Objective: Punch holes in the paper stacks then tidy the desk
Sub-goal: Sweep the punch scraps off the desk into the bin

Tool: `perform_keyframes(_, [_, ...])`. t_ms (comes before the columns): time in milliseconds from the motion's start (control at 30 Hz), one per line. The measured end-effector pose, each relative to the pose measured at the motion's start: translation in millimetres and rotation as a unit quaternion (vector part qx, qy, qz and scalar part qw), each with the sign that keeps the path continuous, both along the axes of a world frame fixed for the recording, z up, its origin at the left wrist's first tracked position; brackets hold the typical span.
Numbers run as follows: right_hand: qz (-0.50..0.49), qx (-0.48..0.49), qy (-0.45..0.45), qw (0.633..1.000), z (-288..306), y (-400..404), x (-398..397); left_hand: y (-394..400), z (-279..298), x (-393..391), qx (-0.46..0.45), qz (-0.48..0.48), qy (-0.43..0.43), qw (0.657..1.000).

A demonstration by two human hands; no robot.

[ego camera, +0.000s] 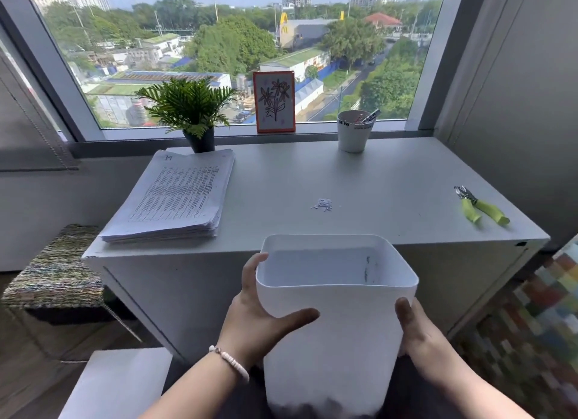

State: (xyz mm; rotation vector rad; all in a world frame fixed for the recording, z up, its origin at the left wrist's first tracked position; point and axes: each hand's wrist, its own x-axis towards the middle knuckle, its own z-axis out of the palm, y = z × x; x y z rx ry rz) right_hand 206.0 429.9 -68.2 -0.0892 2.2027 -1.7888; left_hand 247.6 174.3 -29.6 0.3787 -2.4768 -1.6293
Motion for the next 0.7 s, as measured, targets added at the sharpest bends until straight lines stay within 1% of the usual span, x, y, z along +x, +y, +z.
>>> perform_keyframes(233, [-0.010, 0.033, -0.034, 0.999, -1, 13, 13, 19, -15, 14, 0.035, 0.003, -0.020, 0.999])
perform_keyframes(433, [0.005, 0.024, -0.081, 0.996, -9, 20, 6, 21, -13, 12, 0.020, 0.009, -0.031, 0.999])
perform_keyframes(700, [0.060, 0.062, -0.077, 0.993, -8, 20, -2, 12, -16, 13, 0.002, 0.025, -0.048, 0.999])
